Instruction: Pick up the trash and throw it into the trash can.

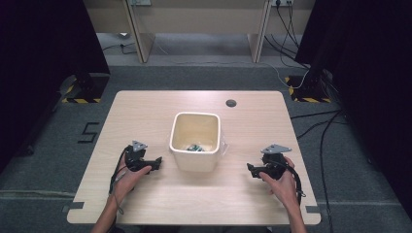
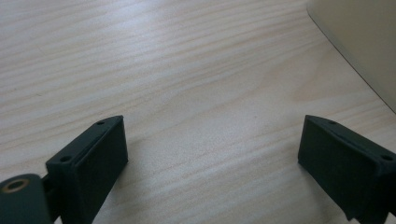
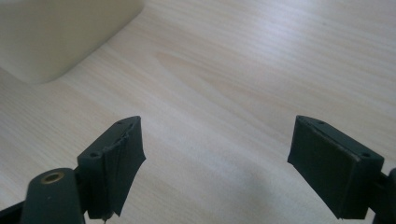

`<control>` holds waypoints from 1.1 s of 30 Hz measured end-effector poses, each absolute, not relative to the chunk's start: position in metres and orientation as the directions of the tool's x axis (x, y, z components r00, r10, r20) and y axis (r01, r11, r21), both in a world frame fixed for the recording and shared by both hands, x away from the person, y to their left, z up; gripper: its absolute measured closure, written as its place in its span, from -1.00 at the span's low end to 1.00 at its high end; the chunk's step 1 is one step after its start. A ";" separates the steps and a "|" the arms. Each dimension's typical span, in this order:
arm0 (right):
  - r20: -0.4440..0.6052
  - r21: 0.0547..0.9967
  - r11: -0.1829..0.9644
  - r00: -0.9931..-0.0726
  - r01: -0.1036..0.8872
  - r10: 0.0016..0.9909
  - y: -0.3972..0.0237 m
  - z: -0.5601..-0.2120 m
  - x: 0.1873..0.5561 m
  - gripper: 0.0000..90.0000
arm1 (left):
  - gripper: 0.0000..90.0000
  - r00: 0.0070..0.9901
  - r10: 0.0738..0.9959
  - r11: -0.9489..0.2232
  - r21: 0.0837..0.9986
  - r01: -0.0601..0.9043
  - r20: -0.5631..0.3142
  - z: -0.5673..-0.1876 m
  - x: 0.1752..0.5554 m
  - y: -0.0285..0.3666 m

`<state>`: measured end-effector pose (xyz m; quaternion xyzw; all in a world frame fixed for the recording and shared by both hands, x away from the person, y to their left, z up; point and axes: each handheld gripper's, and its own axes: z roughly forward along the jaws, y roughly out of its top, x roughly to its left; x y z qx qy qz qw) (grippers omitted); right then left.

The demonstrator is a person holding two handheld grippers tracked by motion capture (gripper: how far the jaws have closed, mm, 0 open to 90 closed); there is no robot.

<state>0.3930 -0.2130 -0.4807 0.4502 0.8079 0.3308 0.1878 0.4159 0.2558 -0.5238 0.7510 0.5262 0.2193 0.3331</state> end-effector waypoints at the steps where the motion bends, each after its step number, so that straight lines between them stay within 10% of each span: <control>1: -0.003 0.700 0.376 -0.523 0.608 0.852 -0.213 -0.484 0.392 -0.60 | -0.84 0.350 0.937 -0.224 0.731 0.644 -0.021 -0.524 0.416 0.256; 33: -0.005 0.722 0.338 -0.484 0.604 0.875 -0.210 -0.517 0.357 -0.66 | -0.84 0.350 0.937 -0.225 0.731 0.644 -0.021 -0.524 0.416 0.256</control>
